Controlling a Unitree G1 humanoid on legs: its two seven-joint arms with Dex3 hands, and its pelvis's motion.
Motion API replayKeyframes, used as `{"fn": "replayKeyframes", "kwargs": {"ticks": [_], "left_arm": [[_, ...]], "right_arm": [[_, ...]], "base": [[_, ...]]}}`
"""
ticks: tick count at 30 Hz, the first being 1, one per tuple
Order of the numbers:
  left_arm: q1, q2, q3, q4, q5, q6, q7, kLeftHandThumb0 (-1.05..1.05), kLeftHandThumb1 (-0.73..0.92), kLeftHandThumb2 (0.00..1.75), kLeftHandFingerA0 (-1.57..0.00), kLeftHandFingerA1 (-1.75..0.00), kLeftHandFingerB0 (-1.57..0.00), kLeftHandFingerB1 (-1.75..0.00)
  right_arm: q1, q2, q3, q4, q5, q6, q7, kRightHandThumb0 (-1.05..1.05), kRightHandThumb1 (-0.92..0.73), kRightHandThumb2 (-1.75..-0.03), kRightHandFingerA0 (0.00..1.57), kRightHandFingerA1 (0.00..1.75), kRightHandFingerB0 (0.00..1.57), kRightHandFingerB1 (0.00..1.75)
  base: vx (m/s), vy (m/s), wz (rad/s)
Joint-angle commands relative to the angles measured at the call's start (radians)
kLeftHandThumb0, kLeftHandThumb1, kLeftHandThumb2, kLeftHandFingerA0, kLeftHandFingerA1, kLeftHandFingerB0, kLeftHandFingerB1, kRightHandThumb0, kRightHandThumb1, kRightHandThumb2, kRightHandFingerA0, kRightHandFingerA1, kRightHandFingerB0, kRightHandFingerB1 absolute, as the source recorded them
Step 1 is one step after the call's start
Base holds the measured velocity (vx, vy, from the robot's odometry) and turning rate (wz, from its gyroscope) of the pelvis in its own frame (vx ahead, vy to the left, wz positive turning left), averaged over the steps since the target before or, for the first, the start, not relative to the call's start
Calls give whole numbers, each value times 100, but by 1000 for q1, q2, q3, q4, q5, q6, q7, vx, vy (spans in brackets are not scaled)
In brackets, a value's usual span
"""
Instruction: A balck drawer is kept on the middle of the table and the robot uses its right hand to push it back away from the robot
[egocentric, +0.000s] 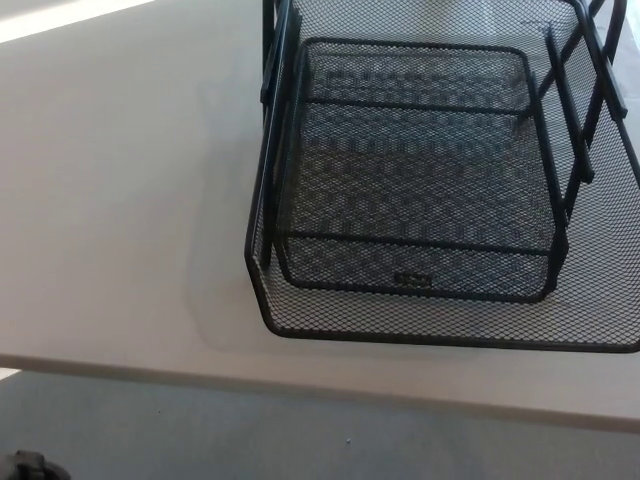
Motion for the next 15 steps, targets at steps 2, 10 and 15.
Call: {"fn": "replayKeyframes", "kwargs": {"ticks": [2,10,15], "left_arm": [[-14,33,-27,45,30,-76,-79,-56,70,62,-48,-39,-32,-33],[-29,30,-29,67,31,-88,-86,-56,71,62,-47,-38,-32,-33],[-33,33,-28,68,30,-97,-93,-55,71,62,-47,-38,-33,-33]], "right_arm": [[0,-39,38,9,-53,14,65,-51,-60,-98,37,57,23,48],[95,-96,75,-210,-129,40,0,-53,-77,-64,47,41,38,36],[275,-208,28,-651,-129,104,80,-53,-79,-64,43,41,30,33]], "base": [[0,0,0],[0,0,0],[0,0,0]]}}
